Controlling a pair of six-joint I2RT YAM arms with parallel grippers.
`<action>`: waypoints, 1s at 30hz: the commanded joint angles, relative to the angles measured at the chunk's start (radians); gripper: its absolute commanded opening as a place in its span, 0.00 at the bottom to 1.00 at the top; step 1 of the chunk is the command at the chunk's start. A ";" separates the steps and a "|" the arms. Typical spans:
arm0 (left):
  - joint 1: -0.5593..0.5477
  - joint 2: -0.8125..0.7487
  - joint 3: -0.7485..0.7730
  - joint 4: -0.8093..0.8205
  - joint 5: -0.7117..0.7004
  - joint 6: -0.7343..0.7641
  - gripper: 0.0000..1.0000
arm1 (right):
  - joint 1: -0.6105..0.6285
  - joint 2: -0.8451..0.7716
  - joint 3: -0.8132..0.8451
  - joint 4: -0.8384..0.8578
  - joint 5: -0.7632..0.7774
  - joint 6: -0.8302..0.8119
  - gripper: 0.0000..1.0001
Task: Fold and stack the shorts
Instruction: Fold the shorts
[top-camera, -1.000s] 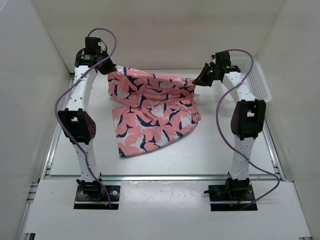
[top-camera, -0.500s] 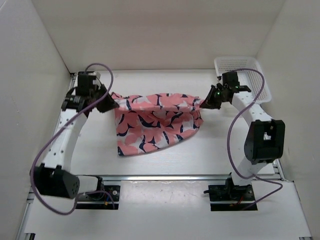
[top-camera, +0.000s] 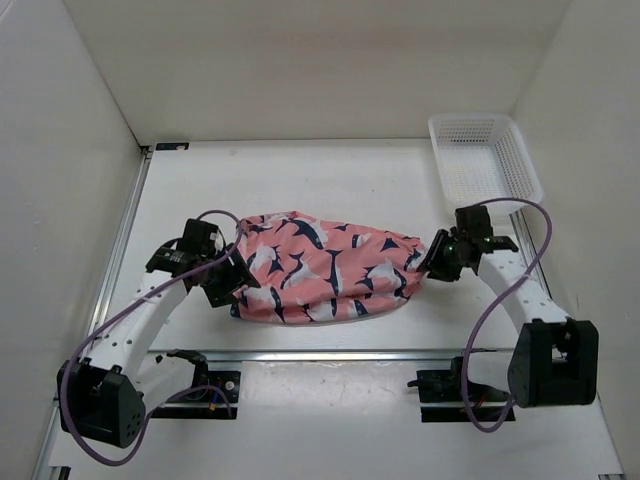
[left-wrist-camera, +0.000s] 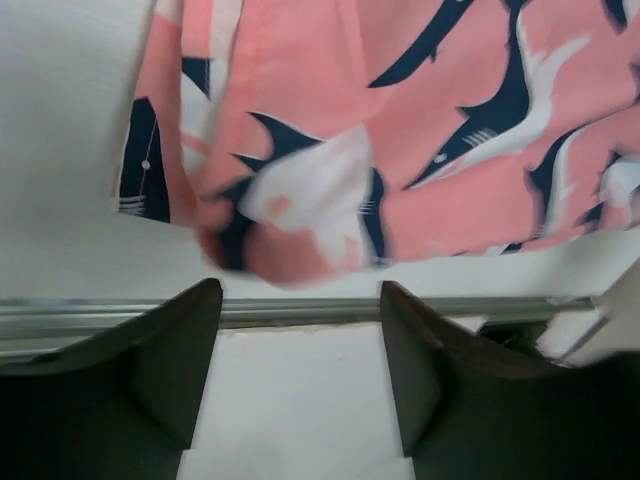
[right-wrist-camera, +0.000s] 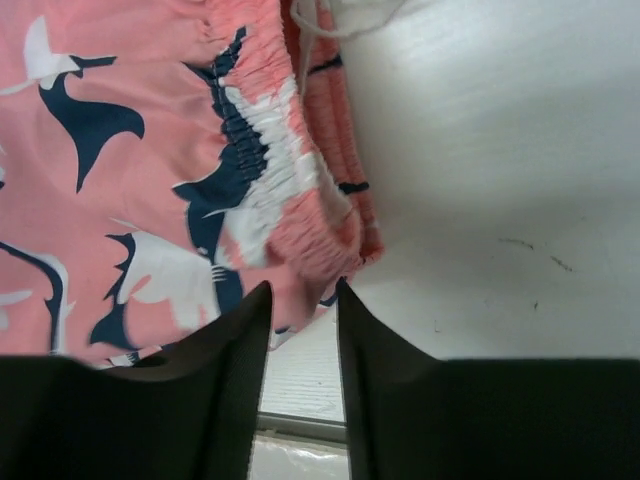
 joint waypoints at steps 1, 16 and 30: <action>-0.001 -0.042 -0.019 0.011 -0.023 -0.036 0.81 | 0.006 -0.054 -0.065 0.001 0.010 -0.024 0.42; -0.021 0.058 -0.054 0.009 -0.143 -0.111 0.94 | 0.006 -0.063 -0.083 0.021 0.035 -0.010 0.67; -0.082 0.214 -0.123 0.111 -0.203 -0.205 0.59 | 0.006 0.080 -0.040 0.092 -0.017 -0.001 0.46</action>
